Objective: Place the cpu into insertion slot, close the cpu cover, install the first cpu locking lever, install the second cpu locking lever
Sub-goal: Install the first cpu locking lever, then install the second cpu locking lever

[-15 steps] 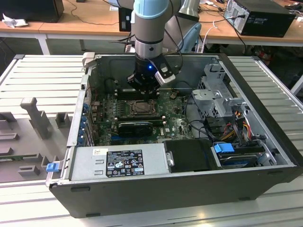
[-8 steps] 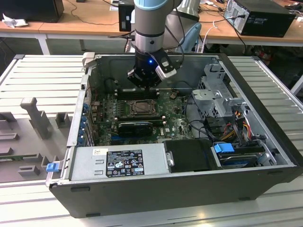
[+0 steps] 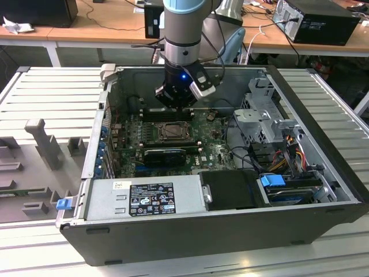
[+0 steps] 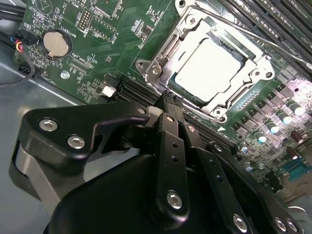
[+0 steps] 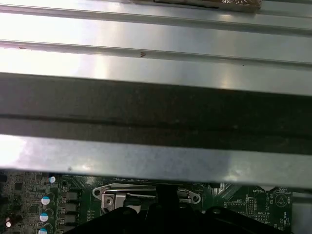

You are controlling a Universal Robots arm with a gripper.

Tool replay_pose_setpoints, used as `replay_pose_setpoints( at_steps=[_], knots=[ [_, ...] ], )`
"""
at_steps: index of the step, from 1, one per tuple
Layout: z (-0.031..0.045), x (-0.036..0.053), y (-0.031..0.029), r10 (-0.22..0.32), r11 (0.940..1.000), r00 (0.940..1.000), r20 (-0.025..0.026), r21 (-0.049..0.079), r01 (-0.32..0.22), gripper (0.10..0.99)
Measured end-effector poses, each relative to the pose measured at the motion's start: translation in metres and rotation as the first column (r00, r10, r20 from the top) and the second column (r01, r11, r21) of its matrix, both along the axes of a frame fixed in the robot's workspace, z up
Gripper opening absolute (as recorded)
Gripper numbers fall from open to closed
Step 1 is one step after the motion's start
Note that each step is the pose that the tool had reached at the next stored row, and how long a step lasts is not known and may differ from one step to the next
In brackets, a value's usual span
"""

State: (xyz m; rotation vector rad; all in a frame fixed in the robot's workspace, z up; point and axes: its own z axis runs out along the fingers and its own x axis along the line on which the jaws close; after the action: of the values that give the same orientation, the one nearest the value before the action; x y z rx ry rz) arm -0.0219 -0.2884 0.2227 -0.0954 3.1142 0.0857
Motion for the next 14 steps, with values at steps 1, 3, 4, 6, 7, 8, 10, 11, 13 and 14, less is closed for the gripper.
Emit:
replay_pose_setpoints(
  at_steps=[1,3,4,6,7,8,10,11,13,14],
  knots=[
    [0.0000,0.0000,-0.0004,0.000,1.0000,1.0000,0.0000,0.000,0.000,0.106],
    [0.0000,0.0000,-0.0011,0.000,1.0000,1.0000,0.0000,0.000,0.000,0.106],
    [0.0000,0.0000,-0.0020,0.000,1.0000,1.0000,-0.0001,0.000,0.000,0.106],
    [0.0000,0.0000,-0.0064,0.000,1.0000,1.0000,0.0000,0.000,0.000,0.106],
    [0.0003,-0.0001,-0.0072,0.000,1.0000,1.0000,-0.0001,0.000,0.000,0.106],
    [0.0009,-0.0001,-0.0073,0.000,1.0000,1.0000,-0.0002,0.000,0.000,0.106],
    [0.0033,0.0000,-0.0075,0.000,1.0000,1.0000,0.0000,0.000,0.000,0.106],
    [0.0049,0.0000,-0.0075,0.000,1.0000,1.0000,0.0000,0.000,0.000,0.106],
    [0.0078,0.0000,-0.0076,0.000,1.0000,1.0000,0.0000,0.000,0.000,0.106],
    [0.0090,0.0001,-0.0081,0.000,1.0000,1.0000,0.0000,0.000,0.000,0.106]
  ],
)
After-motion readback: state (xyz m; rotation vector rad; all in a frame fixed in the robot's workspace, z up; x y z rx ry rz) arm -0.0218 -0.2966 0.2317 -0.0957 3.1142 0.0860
